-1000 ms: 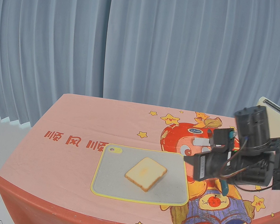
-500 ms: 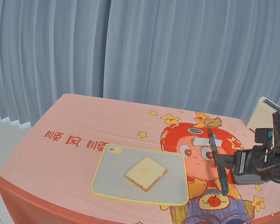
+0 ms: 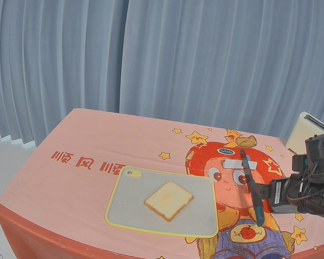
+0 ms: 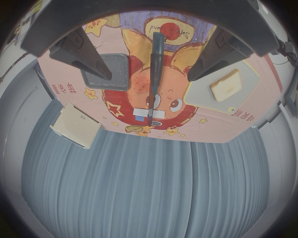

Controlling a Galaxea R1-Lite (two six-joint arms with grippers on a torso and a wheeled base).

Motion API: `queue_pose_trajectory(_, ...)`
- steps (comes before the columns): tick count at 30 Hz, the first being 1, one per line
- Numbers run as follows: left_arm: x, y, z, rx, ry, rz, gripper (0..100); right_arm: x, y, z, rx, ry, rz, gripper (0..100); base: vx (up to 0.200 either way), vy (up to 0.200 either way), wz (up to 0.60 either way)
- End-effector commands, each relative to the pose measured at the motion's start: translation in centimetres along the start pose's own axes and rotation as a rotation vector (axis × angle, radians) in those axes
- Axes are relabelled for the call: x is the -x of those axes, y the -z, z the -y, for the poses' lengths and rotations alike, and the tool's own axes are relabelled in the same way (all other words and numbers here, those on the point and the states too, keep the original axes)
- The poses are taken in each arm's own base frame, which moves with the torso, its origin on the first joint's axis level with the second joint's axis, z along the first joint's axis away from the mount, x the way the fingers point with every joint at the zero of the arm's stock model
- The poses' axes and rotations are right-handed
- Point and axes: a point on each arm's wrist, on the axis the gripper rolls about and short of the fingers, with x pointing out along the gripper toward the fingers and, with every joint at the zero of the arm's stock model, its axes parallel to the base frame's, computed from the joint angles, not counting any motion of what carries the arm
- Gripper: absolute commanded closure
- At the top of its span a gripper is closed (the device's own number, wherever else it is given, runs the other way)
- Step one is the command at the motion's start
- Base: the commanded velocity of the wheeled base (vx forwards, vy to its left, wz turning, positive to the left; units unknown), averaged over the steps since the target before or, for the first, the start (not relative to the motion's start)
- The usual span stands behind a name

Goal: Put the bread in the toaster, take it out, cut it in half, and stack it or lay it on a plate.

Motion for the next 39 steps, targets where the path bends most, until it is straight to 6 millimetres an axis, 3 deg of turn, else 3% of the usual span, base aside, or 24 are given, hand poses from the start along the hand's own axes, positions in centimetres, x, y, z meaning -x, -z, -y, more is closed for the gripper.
queue_pose_trajectory(1,-0.1,0.5,0.0,0.0,-0.002,-0.018,100,-0.6,0.1,-0.5,0.019,0.015,-0.012,0,0.0,0.0,0.0)
queue_pose_trajectory(15,-0.1,0.5,0.0,0.0,-0.002,-0.018,100,-3.3,-0.5,-1.7,0.042,0.111,-0.037,0,0.0,0.0,0.0)
queue_pose_trajectory(28,-0.1,0.5,0.0,0.0,-0.002,-0.018,100,-8.3,0.6,-3.6,0.069,0.145,-0.1,0,0.0,0.0,0.0)
queue_pose_trajectory(39,-0.1,0.5,0.0,0.0,-0.003,-0.018,100,-10.6,1.5,-4.0,0.063,0.174,-0.115,0,0.0,0.0,0.0)
